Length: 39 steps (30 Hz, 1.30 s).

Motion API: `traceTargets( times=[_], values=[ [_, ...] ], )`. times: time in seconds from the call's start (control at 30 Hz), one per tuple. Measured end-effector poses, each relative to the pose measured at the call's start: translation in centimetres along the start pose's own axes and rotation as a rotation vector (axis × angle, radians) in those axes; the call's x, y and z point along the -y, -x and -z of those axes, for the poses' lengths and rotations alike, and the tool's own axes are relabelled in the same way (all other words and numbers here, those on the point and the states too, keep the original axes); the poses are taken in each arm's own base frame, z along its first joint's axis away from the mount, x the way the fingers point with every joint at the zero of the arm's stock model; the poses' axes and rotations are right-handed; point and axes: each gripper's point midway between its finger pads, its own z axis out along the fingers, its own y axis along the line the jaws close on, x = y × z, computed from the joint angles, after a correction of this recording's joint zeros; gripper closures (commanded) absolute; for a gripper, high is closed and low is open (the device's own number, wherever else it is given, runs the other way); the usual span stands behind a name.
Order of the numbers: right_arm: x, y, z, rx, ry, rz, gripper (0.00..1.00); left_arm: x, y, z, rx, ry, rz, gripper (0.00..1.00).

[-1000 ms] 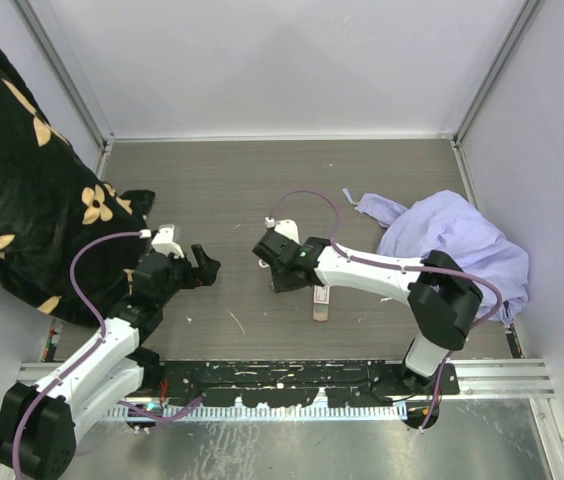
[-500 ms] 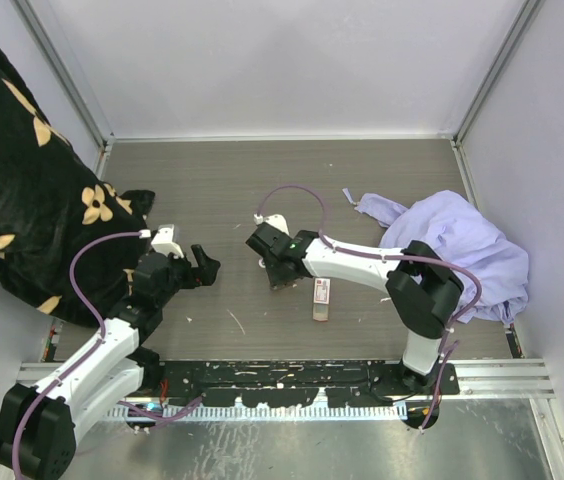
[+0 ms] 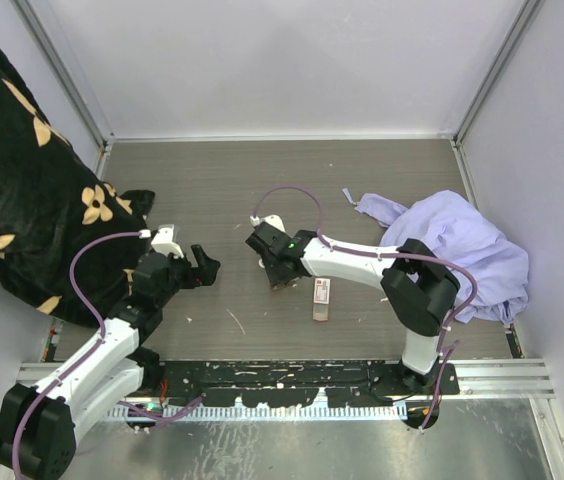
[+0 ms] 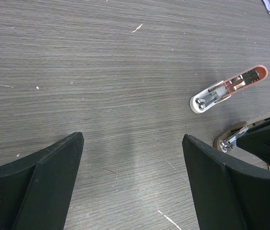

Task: Load the staples into the stapler
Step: Install the staple into the stapler.

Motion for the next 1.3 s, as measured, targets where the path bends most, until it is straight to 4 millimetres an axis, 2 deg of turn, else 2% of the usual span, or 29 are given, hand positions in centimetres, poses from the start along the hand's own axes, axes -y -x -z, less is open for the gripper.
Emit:
traceTargets(
  times=[0.93, 1.3],
  values=[
    [0.1, -0.8, -1.1, -0.031, -0.007, 0.044, 0.71, 0.0, 0.0, 0.0, 0.0, 0.0, 0.0, 0.13],
    [0.1, -0.8, -1.1, -0.031, -0.006, 0.052, 0.57, 0.0, 0.0, 0.0, 0.0, 0.0, 0.0, 0.13]
  ],
)
